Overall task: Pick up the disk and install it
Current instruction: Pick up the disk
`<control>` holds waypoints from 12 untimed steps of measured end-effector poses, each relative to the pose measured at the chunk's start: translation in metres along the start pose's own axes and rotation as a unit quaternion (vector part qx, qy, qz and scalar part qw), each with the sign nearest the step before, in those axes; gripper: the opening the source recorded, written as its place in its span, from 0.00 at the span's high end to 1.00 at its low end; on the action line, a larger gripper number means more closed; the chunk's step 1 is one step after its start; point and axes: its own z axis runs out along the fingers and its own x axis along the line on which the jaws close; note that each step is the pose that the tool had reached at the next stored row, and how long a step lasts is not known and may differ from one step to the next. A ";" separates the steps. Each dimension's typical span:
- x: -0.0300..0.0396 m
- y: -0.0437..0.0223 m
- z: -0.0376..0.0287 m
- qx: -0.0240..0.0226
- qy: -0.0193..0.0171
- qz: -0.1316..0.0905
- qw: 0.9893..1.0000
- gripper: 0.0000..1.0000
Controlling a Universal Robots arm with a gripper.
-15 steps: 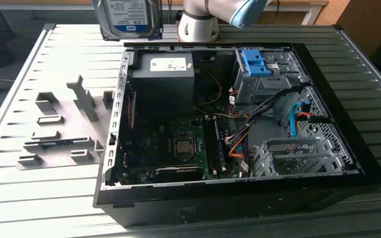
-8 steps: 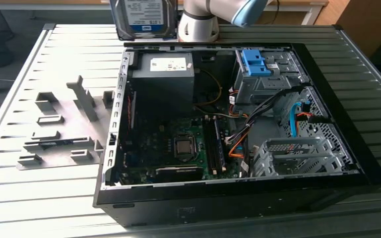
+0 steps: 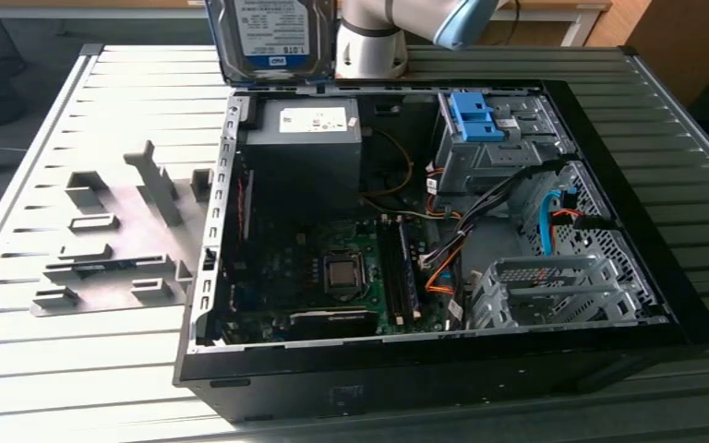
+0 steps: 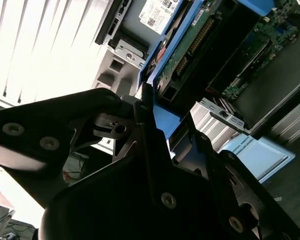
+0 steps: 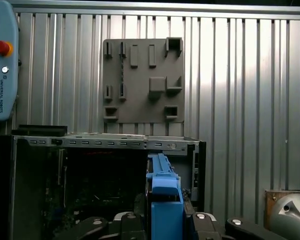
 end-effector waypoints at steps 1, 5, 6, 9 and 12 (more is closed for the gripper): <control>0.0026 0.0000 0.0000 0.000 0.000 0.000 1.000 0.64; 0.0135 0.0001 -0.0001 0.000 0.000 0.000 1.000 0.64; 0.0161 0.0000 -0.0002 0.000 0.000 0.000 1.000 0.64; 0.0233 -0.0001 -0.0003 0.000 0.000 0.000 1.000 0.64; 0.0280 -0.0025 -0.0004 0.000 0.000 0.001 1.000 0.64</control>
